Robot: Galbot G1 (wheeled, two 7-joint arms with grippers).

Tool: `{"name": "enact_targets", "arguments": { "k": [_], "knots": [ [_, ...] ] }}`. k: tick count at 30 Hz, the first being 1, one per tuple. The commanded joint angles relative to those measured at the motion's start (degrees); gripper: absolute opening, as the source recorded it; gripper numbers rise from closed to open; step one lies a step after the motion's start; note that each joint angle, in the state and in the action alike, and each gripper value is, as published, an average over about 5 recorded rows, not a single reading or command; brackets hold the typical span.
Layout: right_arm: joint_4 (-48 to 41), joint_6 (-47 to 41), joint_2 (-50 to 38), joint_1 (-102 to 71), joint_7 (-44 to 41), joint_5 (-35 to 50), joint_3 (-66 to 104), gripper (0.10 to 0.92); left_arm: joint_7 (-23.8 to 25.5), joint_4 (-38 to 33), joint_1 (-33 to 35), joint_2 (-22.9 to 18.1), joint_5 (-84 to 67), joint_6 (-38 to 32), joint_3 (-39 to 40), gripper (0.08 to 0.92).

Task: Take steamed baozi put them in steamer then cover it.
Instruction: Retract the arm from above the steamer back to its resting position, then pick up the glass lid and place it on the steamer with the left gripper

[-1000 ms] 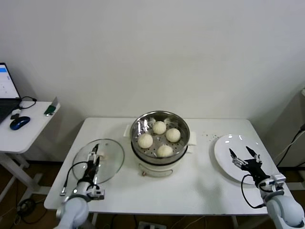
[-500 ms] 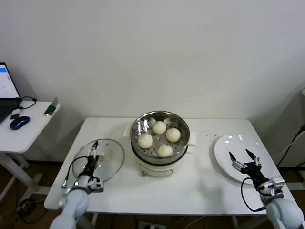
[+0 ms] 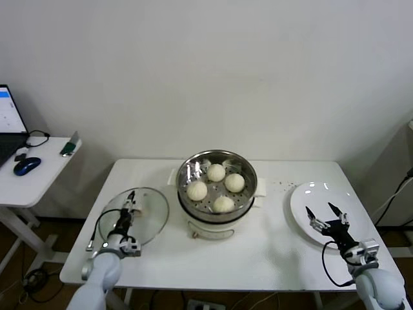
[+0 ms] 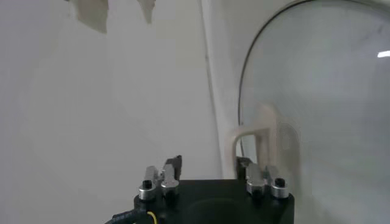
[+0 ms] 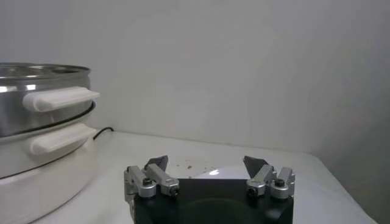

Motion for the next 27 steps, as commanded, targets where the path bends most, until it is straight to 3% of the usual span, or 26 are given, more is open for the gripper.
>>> {"name": "enact_targets", "arguments": {
  "k": [1, 9, 14, 21, 27],
  "knots": [
    [-0.22, 0.25, 0.38, 0.13, -0.14, -0.86, 0.09, 0.823, -0.41, 0.86, -0.64, 0.06, -0.97, -0.47, 0.0, 0.516],
    [-0.95, 0.78, 0.33, 0.52, -0.15, -1.47, 0.03, 0.823, 0.69, -4.74, 1.46, 1.78, -2.73, 0.67, -0.15, 0.282],
    [-1.53, 0.96, -0.61, 1.05, -0.16, -1.36, 0.23, 0.823, 0.84, -12.68, 4.89, 3.85, -4.36, 3.89, -0.4, 0.16],
    [-2.47, 1.1, -1.28, 2.22, -0.13, -1.31, 0.13, 0.823, 1.0, -25.41, 11.36, 7.25, -6.59, 11.22, -1.45, 0.149],
    [-3.45, 1.29, -1.84, 3.5, -0.1, -1.45, -0.6, 0.823, 3.95, -37.86, 15.41, 12.2, -8.57, 20.34, -1.14, 0.149]
  ]
}}
